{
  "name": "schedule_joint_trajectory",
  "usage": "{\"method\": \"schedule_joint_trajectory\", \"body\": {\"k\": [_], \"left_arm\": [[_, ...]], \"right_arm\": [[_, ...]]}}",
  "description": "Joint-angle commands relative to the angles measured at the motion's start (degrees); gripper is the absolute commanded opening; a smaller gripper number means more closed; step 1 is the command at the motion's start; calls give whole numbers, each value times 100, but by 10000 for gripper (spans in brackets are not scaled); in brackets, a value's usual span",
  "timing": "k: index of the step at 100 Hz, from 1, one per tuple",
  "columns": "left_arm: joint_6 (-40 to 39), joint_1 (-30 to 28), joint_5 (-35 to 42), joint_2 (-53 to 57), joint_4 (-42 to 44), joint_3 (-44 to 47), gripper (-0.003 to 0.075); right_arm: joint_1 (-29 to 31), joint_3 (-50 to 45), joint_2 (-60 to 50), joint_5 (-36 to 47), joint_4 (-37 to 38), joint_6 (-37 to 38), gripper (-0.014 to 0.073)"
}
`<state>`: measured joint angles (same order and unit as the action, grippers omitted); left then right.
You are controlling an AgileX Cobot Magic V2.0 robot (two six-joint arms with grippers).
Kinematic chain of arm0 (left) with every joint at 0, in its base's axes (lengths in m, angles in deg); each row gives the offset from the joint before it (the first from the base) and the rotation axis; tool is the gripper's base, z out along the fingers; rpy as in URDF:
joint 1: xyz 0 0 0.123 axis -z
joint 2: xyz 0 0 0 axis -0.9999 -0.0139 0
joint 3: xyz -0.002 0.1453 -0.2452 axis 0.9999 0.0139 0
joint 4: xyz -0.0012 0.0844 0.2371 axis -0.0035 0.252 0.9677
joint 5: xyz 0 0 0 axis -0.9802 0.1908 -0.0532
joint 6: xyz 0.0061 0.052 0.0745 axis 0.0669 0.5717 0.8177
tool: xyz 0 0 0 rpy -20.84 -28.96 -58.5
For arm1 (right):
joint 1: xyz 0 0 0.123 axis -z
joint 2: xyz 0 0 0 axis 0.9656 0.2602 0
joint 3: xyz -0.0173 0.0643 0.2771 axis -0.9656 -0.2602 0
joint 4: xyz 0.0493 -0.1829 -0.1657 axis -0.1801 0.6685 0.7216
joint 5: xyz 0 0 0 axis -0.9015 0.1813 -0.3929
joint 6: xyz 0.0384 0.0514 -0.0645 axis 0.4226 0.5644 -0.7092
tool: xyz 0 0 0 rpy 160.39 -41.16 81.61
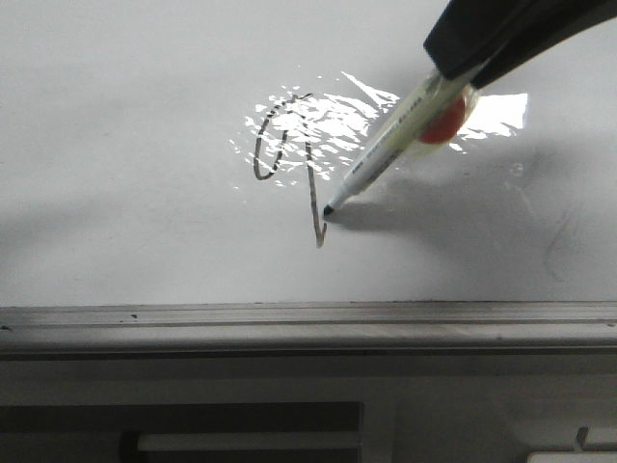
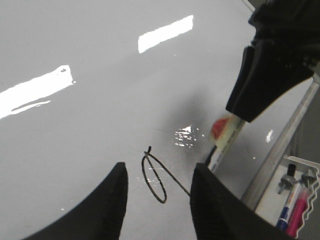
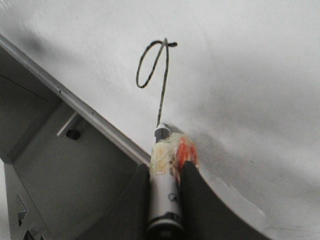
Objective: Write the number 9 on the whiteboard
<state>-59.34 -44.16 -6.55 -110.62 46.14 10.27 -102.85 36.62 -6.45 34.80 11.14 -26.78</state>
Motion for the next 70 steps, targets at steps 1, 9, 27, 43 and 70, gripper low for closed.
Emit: {"method": "schedule_joint_trajectory", "body": {"k": [1,9,27,43,70], "left_arm": [[-58,186,581,-286,203,-175,283],[-58,444,918,-718,377,-175,283],[-58,710,1274,-1521,367,-199,283],[-58,710,1404,-1790,367,-199,283],[-58,710,1128,-1793,377,-199,281]], "right_arm": [[-58,214,-196,221,-195,-101,-57],[-300,214,-183,193,-195,-101,-57],[-1004,214,-104,453,-206,-14,-57],[-1390,214,14,515,-206,165,-57],[-1486,214,70,619,-404,252,-57]]}}
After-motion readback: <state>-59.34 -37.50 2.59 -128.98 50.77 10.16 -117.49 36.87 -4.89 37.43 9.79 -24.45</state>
